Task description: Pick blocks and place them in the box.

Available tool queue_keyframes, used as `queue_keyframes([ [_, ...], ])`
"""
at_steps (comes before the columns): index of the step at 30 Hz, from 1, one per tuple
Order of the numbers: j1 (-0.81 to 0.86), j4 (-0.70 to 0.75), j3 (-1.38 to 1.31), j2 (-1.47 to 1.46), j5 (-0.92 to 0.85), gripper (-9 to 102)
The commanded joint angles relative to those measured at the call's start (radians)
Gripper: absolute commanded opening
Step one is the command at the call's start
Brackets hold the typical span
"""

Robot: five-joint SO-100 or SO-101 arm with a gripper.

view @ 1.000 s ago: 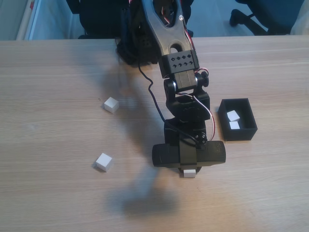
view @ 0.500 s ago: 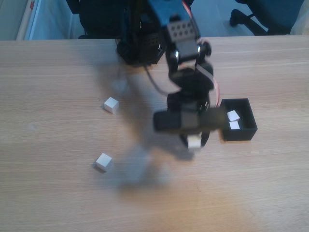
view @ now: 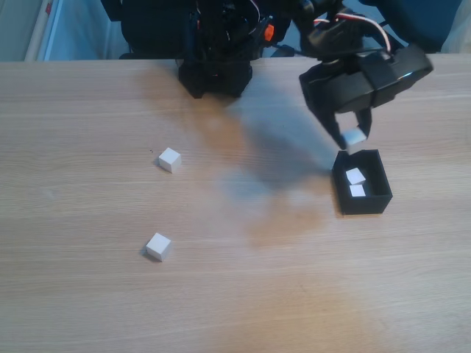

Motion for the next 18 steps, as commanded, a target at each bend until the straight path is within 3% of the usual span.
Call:
queue_keyframes([
  [1,-0.031,-0.06,-0.029,0.002,-0.012,2],
  [10,-0.064,-0.196,0.014,-0.005,-0.118,11],
  [18,-0.021,-0.196,0.106,0.064,-0.141,11],
])
